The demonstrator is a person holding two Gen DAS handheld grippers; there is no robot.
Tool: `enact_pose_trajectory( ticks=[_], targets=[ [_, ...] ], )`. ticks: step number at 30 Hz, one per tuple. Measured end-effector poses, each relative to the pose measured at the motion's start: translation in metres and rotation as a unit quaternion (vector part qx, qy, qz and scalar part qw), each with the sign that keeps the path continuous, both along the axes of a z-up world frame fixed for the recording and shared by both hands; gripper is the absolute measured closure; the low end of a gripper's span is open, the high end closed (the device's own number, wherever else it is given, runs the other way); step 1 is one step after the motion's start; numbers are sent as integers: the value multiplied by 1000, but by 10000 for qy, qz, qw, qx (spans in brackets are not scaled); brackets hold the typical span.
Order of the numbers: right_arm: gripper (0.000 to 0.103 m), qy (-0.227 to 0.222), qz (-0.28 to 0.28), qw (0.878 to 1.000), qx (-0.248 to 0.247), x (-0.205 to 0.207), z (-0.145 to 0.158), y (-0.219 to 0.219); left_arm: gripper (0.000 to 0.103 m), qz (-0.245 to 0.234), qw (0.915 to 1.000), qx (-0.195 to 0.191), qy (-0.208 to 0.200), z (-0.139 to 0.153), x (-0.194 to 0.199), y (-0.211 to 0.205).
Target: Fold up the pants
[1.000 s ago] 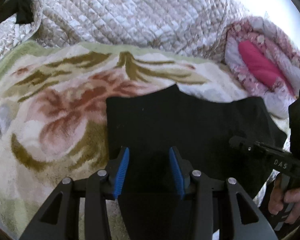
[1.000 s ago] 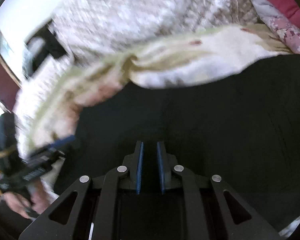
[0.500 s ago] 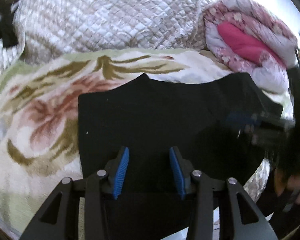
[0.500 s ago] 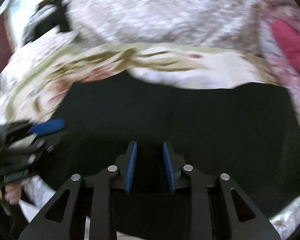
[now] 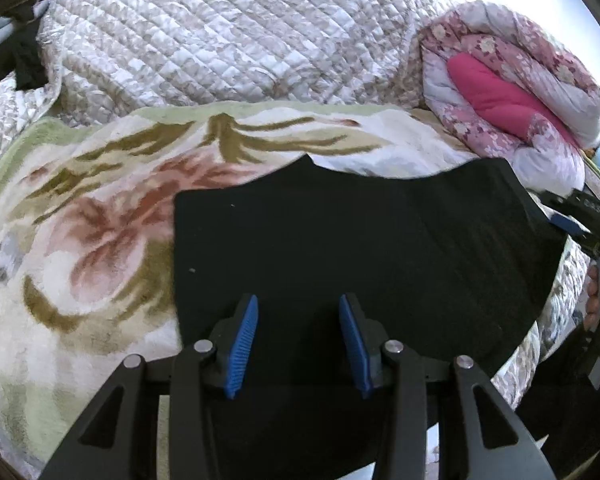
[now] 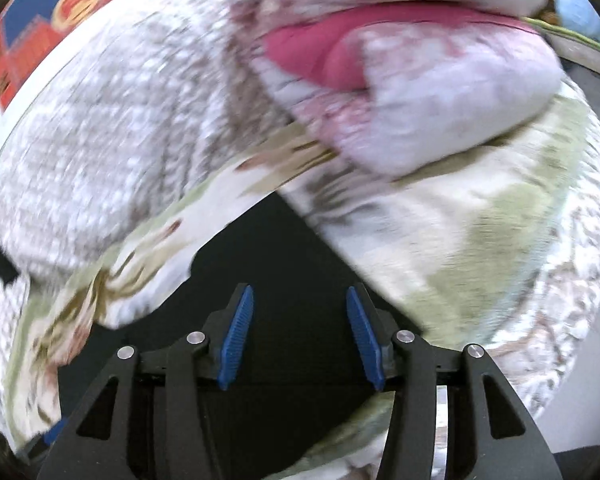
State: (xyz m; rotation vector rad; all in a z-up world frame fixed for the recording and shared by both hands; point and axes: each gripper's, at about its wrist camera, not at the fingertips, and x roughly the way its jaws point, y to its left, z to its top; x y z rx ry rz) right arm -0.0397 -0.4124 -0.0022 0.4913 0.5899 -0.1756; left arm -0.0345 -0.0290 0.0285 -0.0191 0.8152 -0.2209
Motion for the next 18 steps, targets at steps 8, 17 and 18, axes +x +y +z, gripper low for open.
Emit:
enact_pose_trajectory(
  ticks=[8,17,18],
  targets=[
    [44,119,-432,9937,1027,-11,-20,-41,58,376,9989,-256,117,-1,9,22],
    [44,115,-215,9798,1982,-20,-42,-53,58,225,9995,-183,124,-3,8,13],
    [44,148,-186,9808,1934,-20,-42,-51,58,213,9996,-170,122,-3,8,12]
  ],
)
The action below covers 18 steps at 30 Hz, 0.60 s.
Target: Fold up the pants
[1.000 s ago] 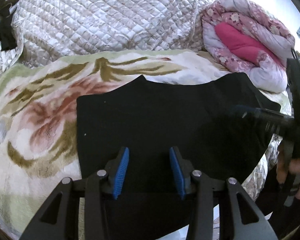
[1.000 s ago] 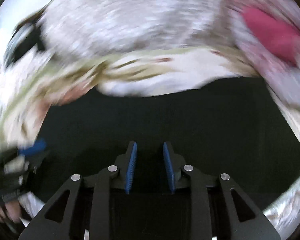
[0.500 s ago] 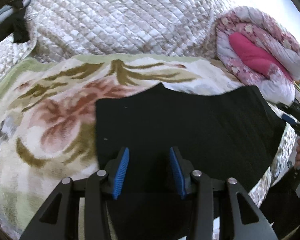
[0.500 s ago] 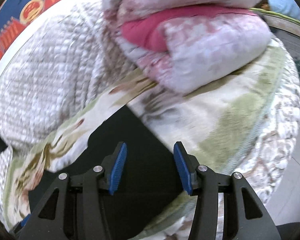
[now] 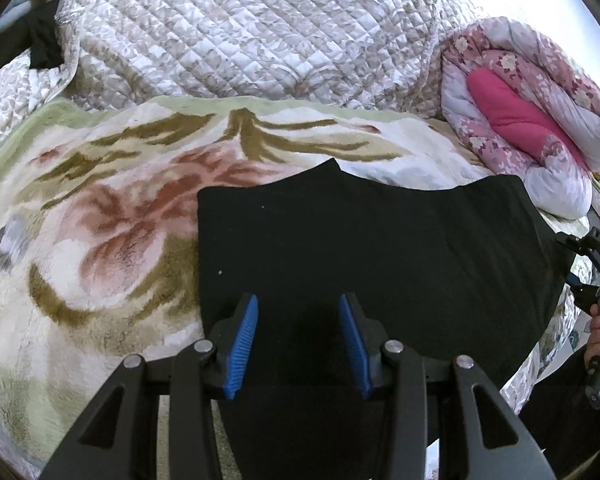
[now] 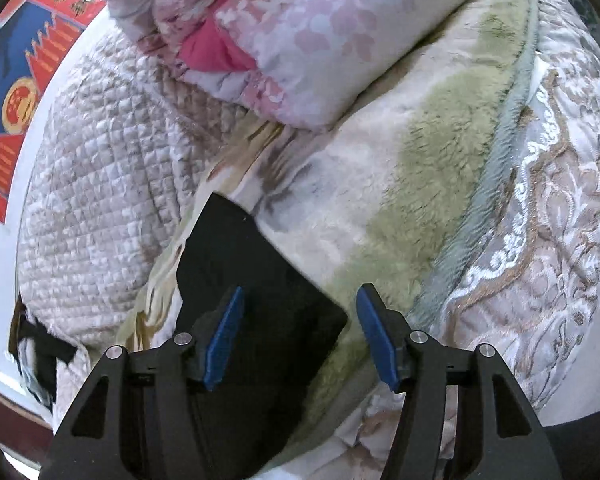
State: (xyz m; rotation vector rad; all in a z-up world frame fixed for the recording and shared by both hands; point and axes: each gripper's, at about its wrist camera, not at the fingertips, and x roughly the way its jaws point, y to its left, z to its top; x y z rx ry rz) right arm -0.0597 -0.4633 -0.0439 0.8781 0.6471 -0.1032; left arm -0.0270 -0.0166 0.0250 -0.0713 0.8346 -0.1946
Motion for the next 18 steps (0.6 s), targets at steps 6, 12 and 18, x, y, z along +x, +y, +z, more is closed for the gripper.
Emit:
enact_pose_trajectory(
  ticks=[6,12,18],
  targets=[
    [42,161,205,9986,-464,3,6,19,58,-6,10000,28,2,-1,1,-1],
    [42,-62,298,9938,-1073,1,20,36,58,-17,10000,45,-6,-2,1,-2],
    [44,273,287,9975,-587,2,2,28,58,-7,10000,43,-4,-1,1,-3]
  ],
)
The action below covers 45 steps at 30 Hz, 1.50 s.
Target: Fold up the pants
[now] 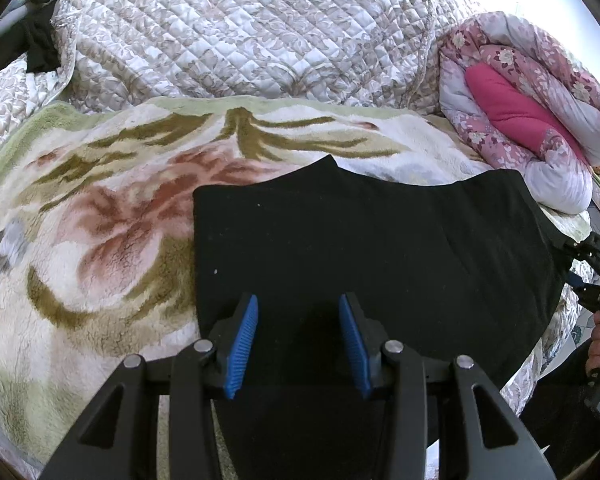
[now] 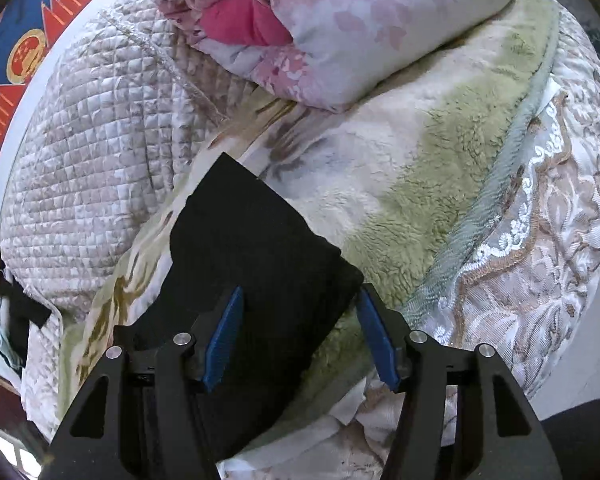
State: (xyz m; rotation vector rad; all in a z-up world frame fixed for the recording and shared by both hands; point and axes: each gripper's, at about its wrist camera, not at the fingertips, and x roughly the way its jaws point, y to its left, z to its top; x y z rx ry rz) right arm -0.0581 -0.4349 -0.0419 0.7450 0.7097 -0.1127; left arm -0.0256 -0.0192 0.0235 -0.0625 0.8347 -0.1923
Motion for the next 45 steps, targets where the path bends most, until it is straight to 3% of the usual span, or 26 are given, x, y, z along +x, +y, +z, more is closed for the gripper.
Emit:
enact_pose_trajectory(
  ticks=[3,7,10,11,13,15,25,32,36,40,45],
  targets=[
    [44,-44,124,9999,-69,-1,1,7,58,-7,10000,8,-2,0,0,0],
    [44,-422,103,9990,89,-1,8,2,58,2,10000,4,-2,0,0,-1],
    [45,-249,127,9994,216,11,1,2,58,-5,10000,9,-2,0,0,0],
    [48,-177,115,9995,239,14,-2,1,58,-11,10000,0,1,0,0,0],
    [64,-199,111,9995,198,16,1,0,58,-8,10000,-4,2,0,0,0],
    [69,-316,216,9991,172,17,7,2,58,-7,10000,-3,1,0,0,0],
    [82,-996,1082,9884,-380,16,64,48,58,232,9997,-41,-95,11,-2,15],
    [83,-1429,2214,9627,-612,19,105,126,58,813,9963,-205,-161,22,-3,54],
    [83,-1454,2934,9420,-737,19,107,183,58,1183,9922,-323,-245,29,-8,81],
    [83,-1130,3651,9212,-729,23,82,238,58,1516,9869,-468,-284,34,-16,107],
    [83,-469,4358,8930,-1019,24,26,293,58,1797,9811,-673,-232,33,-25,130]
  ],
)
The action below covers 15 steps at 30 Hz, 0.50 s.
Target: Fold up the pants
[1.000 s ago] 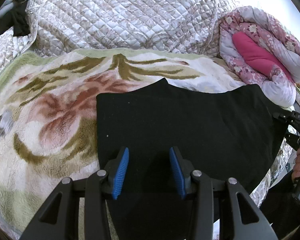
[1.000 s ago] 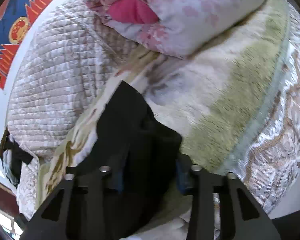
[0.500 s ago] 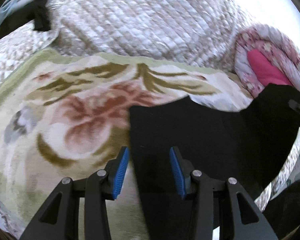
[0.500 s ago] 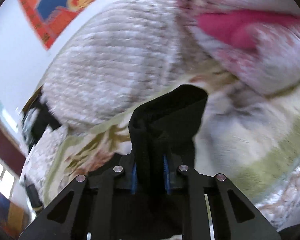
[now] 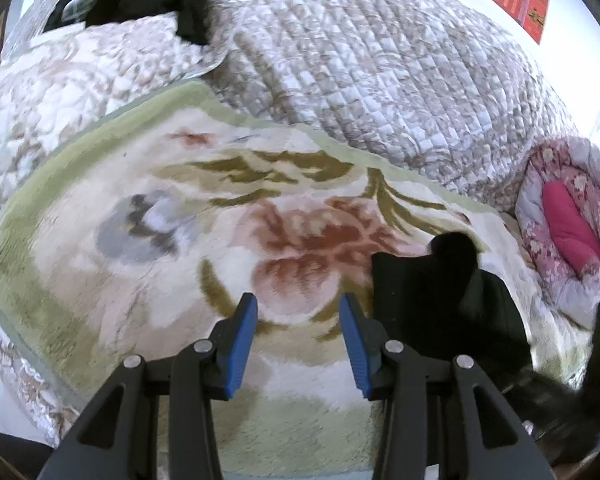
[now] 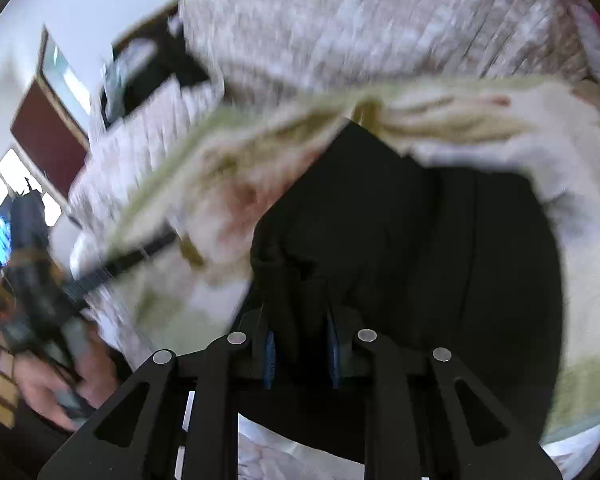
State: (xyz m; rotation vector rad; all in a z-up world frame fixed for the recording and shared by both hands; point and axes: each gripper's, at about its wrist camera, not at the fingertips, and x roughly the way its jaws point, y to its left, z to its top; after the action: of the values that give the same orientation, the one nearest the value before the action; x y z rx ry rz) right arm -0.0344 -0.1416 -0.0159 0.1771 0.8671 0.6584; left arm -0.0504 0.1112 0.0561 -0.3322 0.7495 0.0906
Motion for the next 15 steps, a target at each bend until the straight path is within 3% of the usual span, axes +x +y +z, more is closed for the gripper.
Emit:
enact_pose_trajectory(
  ticks=[7,12,15],
  targets=[
    [83,-407,54,9990,-166,-8,25,6,58,28,9999,-95,-87,3,-4,4],
    [81,-379,322,9970,-588,-16,-4,29,58,-51,9999,-59,-107,4,-5,0],
    [72,-452,388,9970,-487,-19,-5,27,58,-37,9999,-43,-92,4,-5,1]
  ],
)
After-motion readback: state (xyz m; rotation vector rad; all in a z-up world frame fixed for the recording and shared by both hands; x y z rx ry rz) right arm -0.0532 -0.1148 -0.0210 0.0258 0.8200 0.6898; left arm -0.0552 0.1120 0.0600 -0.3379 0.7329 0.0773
